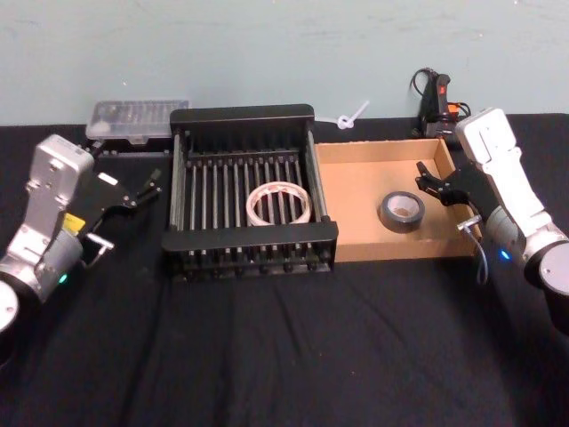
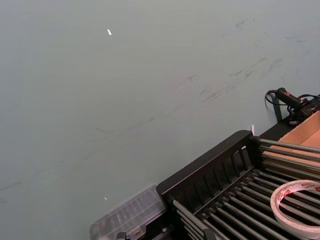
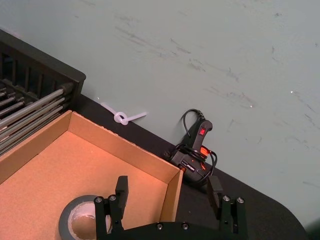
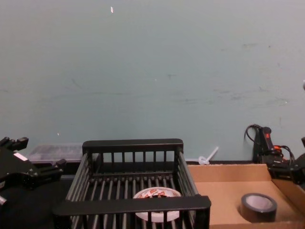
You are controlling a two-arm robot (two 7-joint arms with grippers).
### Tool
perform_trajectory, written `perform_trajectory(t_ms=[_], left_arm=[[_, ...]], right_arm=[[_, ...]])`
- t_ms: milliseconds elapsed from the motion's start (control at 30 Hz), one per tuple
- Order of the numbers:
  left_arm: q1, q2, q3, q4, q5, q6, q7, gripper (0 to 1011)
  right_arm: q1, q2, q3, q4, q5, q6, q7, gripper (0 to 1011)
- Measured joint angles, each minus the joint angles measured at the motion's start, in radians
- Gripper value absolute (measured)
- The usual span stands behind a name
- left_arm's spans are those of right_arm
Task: Pick up the white tape and place it into the black box , Pick up the silver tape and place it into the brown box.
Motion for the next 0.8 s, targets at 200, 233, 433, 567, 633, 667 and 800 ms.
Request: perform_trajectory(t_ms=[200,233,433,567,633,667,800], left_arm=[[0.000,0.000,0.000,0.000,0.000,0.000,0.000,1001],[0.000,0.000,0.000,0.000,0.000,0.000,0.000,1001],[0.000,0.000,0.000,0.000,0.000,0.000,0.000,1001],[0.000,0.000,0.000,0.000,0.000,0.000,0.000,1001],[0.000,0.000,0.000,0.000,0.000,0.000,0.000,1001],[0.000,0.000,0.000,0.000,0.000,0.000,0.000,1001],[0.000,0.000,0.000,0.000,0.000,0.000,0.000,1001]], right_arm=[[0.000,0.000,0.000,0.000,0.000,0.000,0.000,1002],[0.000,0.000,0.000,0.000,0.000,0.000,0.000,1002],[0.000,0.000,0.000,0.000,0.000,0.000,0.000,1002],[0.000,0.000,0.000,0.000,0.000,0.000,0.000,1002],[0.000,0.000,0.000,0.000,0.000,0.000,0.000,1002],[0.000,0.000,0.000,0.000,0.000,0.000,0.000,1002],[0.000,0.000,0.000,0.000,0.000,0.000,0.000,1002]])
